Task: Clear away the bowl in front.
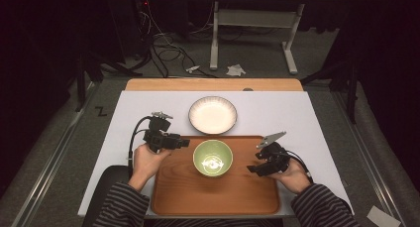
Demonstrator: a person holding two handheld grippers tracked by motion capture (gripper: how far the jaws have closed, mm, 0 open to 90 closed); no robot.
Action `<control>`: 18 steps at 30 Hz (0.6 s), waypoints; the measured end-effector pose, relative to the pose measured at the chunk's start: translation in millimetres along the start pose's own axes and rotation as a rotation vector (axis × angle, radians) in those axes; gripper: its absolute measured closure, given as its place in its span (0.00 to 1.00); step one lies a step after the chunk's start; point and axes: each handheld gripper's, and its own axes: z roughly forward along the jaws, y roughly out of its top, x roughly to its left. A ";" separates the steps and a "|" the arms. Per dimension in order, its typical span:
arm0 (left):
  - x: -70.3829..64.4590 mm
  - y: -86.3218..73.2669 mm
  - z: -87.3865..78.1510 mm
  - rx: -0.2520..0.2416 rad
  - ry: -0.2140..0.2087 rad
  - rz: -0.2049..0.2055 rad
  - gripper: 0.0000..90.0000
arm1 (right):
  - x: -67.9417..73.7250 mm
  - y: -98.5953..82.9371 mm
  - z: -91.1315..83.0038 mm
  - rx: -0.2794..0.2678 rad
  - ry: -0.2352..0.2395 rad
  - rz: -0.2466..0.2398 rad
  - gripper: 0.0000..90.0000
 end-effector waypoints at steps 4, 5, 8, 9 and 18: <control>2.0 -2.5 -1.1 0.000 0.005 -0.008 0.53 | 0.4 0.2 0.2 0.002 0.000 -0.004 0.44; 2.0 -2.5 -1.1 0.000 0.005 -0.008 0.53 | 0.4 0.2 0.2 0.002 0.000 -0.004 0.44; 3.0 -3.6 -1.8 -0.001 0.007 -0.014 0.53 | 0.1 0.0 0.3 0.003 0.000 -0.003 0.44; 3.9 -4.5 -1.8 0.003 0.007 -0.016 0.53 | 0.2 -0.1 0.1 0.003 -0.001 0.000 0.44; 7.8 -9.7 -0.4 0.014 0.015 -0.031 0.53 | 0.0 -0.1 0.1 0.001 -0.001 -0.007 0.44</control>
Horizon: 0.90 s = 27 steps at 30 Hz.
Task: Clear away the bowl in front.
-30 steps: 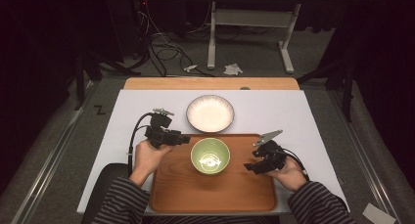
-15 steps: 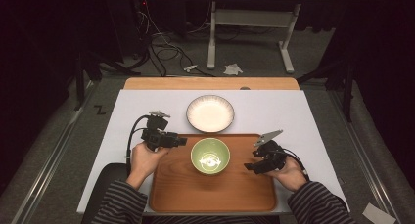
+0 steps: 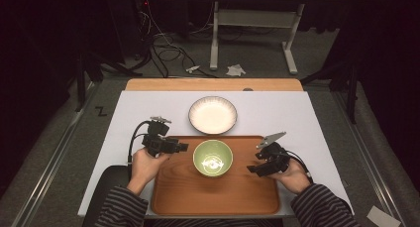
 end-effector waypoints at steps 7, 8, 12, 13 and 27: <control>3.8 -4.2 2.5 0.005 0.013 -0.004 0.53 | 0.3 -0.1 -0.2 -0.001 -0.001 0.000 0.44; 4.3 -4.6 2.8 0.009 0.014 0.000 0.53 | 0.1 -0.1 -0.3 -0.001 0.001 0.000 0.44; 5.3 -7.5 4.9 0.014 0.019 0.003 0.53 | 0.3 -0.2 -0.6 -0.002 0.000 0.001 0.44; 5.3 -7.5 4.9 0.014 0.019 0.003 0.53 | 0.4 -0.2 -0.6 -0.002 0.000 0.001 0.44; 10.6 -15.8 12.5 0.025 0.058 0.021 0.53 | 0.5 -0.3 -0.9 -0.002 -0.001 0.003 0.44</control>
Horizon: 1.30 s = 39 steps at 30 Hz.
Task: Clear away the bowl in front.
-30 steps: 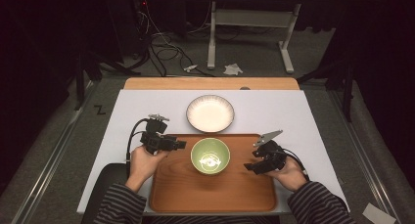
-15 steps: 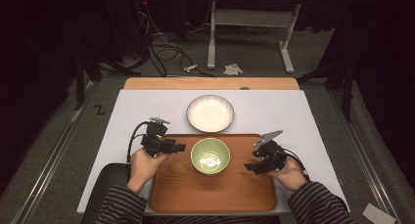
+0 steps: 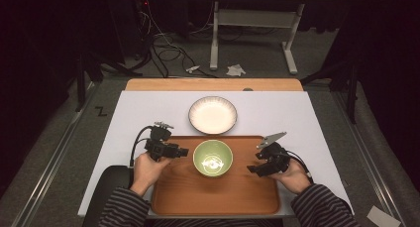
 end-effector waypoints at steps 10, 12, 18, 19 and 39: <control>3.0 -4.4 2.3 0.010 0.010 0.003 0.53 | 0.0 0.0 -0.3 -0.001 0.000 0.000 0.44; 3.3 -6.5 3.4 0.005 0.022 0.011 0.52 | 0.1 0.0 -0.4 -0.002 0.000 -0.003 0.44; 4.2 -9.3 4.5 0.008 0.029 0.016 0.52 | 0.1 -0.1 -0.4 -0.002 0.001 -0.003 0.44; 4.5 -9.5 4.5 0.010 0.030 0.017 0.52 | 0.3 0.0 -0.6 -0.003 0.002 0.000 0.44; 5.3 -15.3 6.6 0.011 0.047 0.039 0.51 | 0.4 -0.1 -0.9 -0.006 0.006 -0.003 0.44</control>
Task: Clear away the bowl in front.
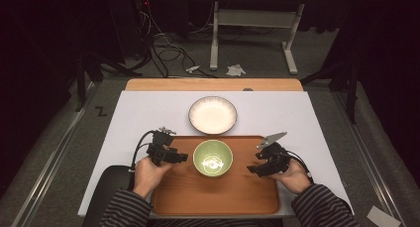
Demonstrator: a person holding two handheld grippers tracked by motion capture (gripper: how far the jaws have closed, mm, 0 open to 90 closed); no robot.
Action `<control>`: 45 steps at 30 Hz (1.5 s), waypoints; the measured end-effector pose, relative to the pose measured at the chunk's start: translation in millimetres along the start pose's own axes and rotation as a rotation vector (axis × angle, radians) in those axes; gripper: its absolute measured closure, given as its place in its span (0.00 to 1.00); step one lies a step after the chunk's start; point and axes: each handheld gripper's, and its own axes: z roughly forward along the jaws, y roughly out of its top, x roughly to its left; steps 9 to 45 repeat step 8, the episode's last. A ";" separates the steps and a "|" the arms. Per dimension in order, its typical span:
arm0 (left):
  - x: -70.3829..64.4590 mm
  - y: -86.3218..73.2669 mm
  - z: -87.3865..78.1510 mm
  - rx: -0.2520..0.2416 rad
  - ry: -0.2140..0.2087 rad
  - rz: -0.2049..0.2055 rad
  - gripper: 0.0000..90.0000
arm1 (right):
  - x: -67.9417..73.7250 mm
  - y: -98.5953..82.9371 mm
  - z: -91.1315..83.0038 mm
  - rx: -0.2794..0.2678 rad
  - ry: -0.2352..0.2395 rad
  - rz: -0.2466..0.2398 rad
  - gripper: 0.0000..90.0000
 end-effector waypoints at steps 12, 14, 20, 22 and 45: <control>0.2 -0.1 0.8 -0.004 0.003 -0.003 0.51 | -0.3 0.0 -0.3 -0.003 0.000 0.003 0.44; 0.2 -0.1 0.8 -0.004 0.003 -0.003 0.51 | -0.3 0.0 -0.3 -0.003 0.000 0.003 0.44; 0.2 -0.1 0.8 -0.004 0.003 -0.003 0.51 | -0.3 0.0 -0.3 -0.003 0.000 0.003 0.44; 0.2 -0.1 0.8 -0.004 0.003 -0.003 0.51 | -0.3 0.0 -0.3 -0.003 0.000 0.003 0.44; 0.2 -0.1 0.8 -0.004 0.003 -0.003 0.51 | -0.3 0.0 -0.3 -0.003 0.000 0.003 0.44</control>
